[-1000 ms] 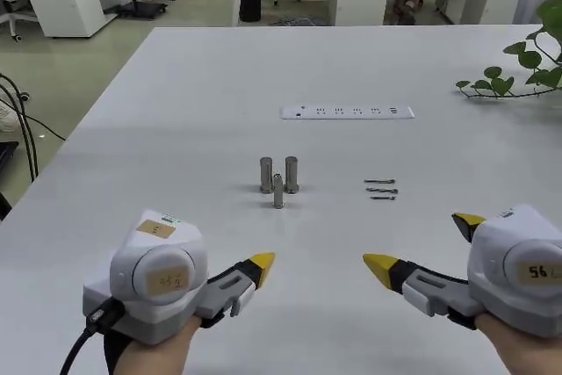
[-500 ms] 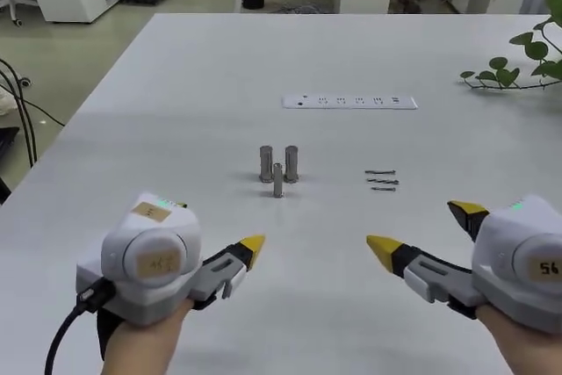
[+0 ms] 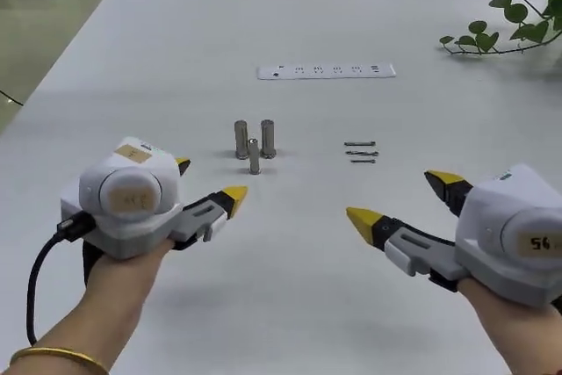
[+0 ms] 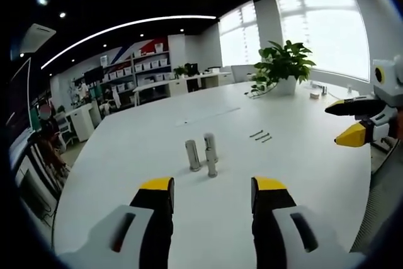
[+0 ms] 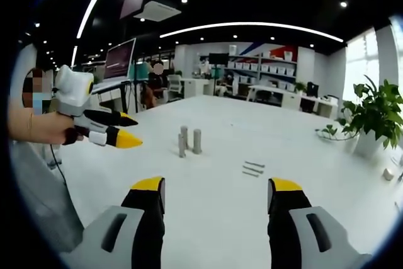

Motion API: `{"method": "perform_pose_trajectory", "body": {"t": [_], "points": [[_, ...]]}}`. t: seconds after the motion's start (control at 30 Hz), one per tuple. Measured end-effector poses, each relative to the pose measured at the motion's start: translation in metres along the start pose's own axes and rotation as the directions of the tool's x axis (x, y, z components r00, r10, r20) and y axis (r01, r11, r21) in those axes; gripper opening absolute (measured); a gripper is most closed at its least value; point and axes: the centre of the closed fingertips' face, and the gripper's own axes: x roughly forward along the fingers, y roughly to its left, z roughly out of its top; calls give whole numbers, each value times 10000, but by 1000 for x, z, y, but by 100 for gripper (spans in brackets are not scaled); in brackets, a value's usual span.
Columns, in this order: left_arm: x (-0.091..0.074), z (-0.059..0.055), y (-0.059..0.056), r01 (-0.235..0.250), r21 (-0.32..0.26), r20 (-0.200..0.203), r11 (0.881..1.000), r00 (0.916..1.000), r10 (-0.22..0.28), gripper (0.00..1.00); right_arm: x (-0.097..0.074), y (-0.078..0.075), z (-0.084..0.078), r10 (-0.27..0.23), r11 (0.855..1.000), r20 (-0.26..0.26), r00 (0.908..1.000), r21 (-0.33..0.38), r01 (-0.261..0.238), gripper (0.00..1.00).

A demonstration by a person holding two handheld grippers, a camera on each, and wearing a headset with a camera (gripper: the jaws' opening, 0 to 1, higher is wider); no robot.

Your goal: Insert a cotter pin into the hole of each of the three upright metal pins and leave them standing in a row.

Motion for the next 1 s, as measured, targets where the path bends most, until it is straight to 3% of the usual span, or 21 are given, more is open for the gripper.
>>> {"method": "perform_pose_trajectory", "body": {"t": [0.2,0.6,0.67,0.77,1.0], "points": [[22,-1,4,167,150,-82,9997,9998,-165,45,1,1,-2,50,10000,-59,10000,21,-50,62],[61,-3,2,742,185,-313,9971,9968,-736,37,3,6,-3,196,9998,-137,9997,21,-196,63],[68,-6,1,869,11,-487,9962,9950,-868,35,3,5,-3,195,9998,-136,9997,79,-194,63],[80,-8,-2,1067,-156,-434,9942,9933,-1073,33,3,4,-5,148,9998,-217,9997,115,-145,63],[99,-10,-1,1074,-44,-564,9942,9926,-1074,25,4,3,-10,122,9998,-430,9990,180,-114,63]]}}
